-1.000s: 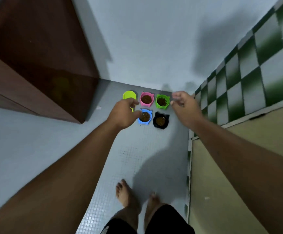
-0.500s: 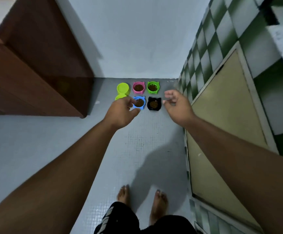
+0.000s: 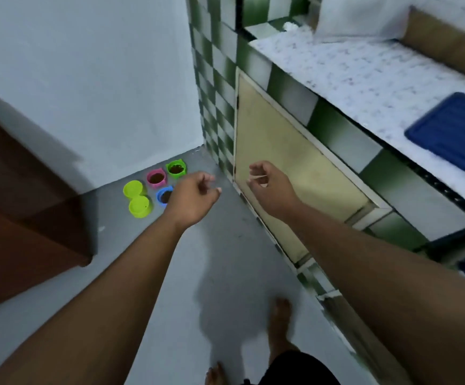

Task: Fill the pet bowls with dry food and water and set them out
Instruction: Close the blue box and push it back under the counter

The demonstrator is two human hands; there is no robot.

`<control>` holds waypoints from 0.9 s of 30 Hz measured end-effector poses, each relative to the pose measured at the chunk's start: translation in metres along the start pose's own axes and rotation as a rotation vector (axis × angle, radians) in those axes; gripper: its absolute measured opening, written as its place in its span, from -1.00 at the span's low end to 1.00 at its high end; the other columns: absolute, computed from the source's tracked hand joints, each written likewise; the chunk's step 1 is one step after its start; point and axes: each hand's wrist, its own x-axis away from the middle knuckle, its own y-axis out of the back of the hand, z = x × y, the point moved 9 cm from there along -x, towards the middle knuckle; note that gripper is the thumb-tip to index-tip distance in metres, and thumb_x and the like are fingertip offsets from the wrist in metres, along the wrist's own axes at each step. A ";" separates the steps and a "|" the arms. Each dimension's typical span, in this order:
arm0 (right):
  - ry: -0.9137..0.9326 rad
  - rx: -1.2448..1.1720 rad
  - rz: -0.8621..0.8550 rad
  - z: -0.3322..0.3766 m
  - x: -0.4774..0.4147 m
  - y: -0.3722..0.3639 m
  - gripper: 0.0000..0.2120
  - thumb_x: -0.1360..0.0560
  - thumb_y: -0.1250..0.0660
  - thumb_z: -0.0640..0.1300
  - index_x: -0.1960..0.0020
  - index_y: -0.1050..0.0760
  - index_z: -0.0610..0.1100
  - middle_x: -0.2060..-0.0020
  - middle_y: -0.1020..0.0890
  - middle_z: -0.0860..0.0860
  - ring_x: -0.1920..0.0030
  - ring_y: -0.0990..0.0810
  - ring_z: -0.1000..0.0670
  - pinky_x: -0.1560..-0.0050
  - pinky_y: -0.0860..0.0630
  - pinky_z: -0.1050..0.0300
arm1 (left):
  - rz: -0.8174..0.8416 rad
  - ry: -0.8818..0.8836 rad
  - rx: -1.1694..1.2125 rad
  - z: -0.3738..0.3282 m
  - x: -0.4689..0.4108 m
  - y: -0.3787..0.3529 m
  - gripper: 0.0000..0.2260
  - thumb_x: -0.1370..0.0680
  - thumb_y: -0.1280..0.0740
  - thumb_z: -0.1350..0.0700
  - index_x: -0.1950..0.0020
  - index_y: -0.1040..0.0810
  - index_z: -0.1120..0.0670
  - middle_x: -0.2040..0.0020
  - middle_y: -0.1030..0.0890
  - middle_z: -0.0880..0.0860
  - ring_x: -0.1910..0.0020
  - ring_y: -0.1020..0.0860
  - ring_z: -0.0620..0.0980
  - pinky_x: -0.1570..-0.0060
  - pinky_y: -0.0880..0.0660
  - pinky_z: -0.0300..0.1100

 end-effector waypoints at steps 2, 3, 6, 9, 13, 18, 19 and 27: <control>-0.021 0.001 -0.057 0.000 0.028 0.027 -0.74 -0.57 -0.37 -0.14 -0.25 -0.50 -0.12 -0.09 -0.60 0.02 0.01 -0.60 0.06 -0.01 -0.51 0.22 | 0.055 -0.054 -0.010 -0.022 0.015 -0.015 -0.79 -0.56 -0.47 0.08 -0.16 -0.63 0.10 0.05 -0.67 0.09 0.03 -0.65 0.09 -0.10 -0.61 0.00; -0.031 0.011 -0.087 -0.002 0.042 0.041 -0.73 -0.57 -0.37 -0.14 -0.26 -0.50 -0.12 -0.09 -0.59 0.02 0.00 -0.59 0.05 -0.01 -0.53 0.21 | 0.080 -0.086 -0.027 -0.034 0.023 -0.024 -0.78 -0.56 -0.46 0.07 -0.18 -0.63 0.10 0.04 -0.66 0.08 0.04 -0.65 0.07 -0.08 -0.61 -0.03; -0.044 0.027 -0.168 -0.008 0.076 0.080 -0.73 -0.58 -0.37 -0.15 -0.27 -0.49 -0.11 -0.08 -0.59 0.02 0.00 -0.58 0.06 0.09 -0.48 0.36 | 0.140 -0.176 -0.079 -0.071 0.047 -0.048 -0.76 -0.57 -0.45 0.04 -0.20 -0.63 0.08 0.01 -0.66 0.05 0.03 -0.62 0.00 0.00 -0.54 -0.17; -0.064 0.037 -0.246 -0.019 0.108 0.116 -0.74 -0.58 -0.36 -0.13 -0.25 -0.49 -0.08 -0.06 -0.59 0.02 0.02 -0.58 0.07 0.15 -0.43 0.42 | 0.185 -0.244 -0.093 -0.105 0.065 -0.075 -0.79 -0.56 -0.45 0.02 -0.16 -0.64 0.04 0.04 -0.66 0.01 0.05 -0.62 -0.05 0.12 -0.46 -0.30; -0.103 0.046 -0.326 -0.043 0.153 0.164 -0.76 -0.56 -0.37 -0.12 -0.22 -0.50 -0.06 -0.01 -0.60 0.04 0.05 -0.59 0.06 0.07 -0.53 0.24 | 0.236 -0.298 -0.068 -0.147 0.094 -0.119 -0.81 -0.55 -0.47 0.06 -0.13 -0.65 0.07 0.16 -0.65 0.01 0.14 -0.62 -0.04 0.11 -0.50 -0.19; -0.152 0.023 -0.357 -0.081 0.210 0.228 -0.73 -0.57 -0.37 -0.14 -0.25 -0.50 -0.10 -0.03 -0.62 0.02 0.00 -0.61 0.04 -0.06 -0.56 0.19 | 0.312 -0.341 -0.064 -0.192 0.137 -0.186 -0.82 -0.57 -0.45 0.04 -0.14 -0.64 0.04 0.12 -0.66 -0.01 0.12 -0.62 -0.06 0.09 -0.53 -0.17; -0.161 0.007 -0.363 -0.089 0.221 0.242 -0.72 -0.57 -0.37 -0.15 -0.26 -0.50 -0.11 -0.03 -0.62 0.01 -0.01 -0.61 0.05 -0.08 -0.55 0.20 | 0.328 -0.347 -0.059 -0.200 0.144 -0.200 -0.82 -0.57 -0.45 0.03 -0.15 -0.64 0.04 0.13 -0.65 -0.03 0.12 -0.62 -0.07 0.10 -0.53 -0.18; -0.181 -0.003 -0.430 -0.142 0.274 0.349 -0.76 -0.57 -0.36 -0.17 -0.23 -0.51 -0.12 0.01 -0.60 0.01 0.09 -0.57 0.07 0.07 -0.46 0.31 | 0.361 -0.374 -0.009 -0.273 0.185 -0.286 -0.80 -0.58 -0.42 0.00 -0.18 -0.64 0.00 0.11 -0.62 -0.06 0.11 -0.60 -0.11 0.14 -0.47 -0.25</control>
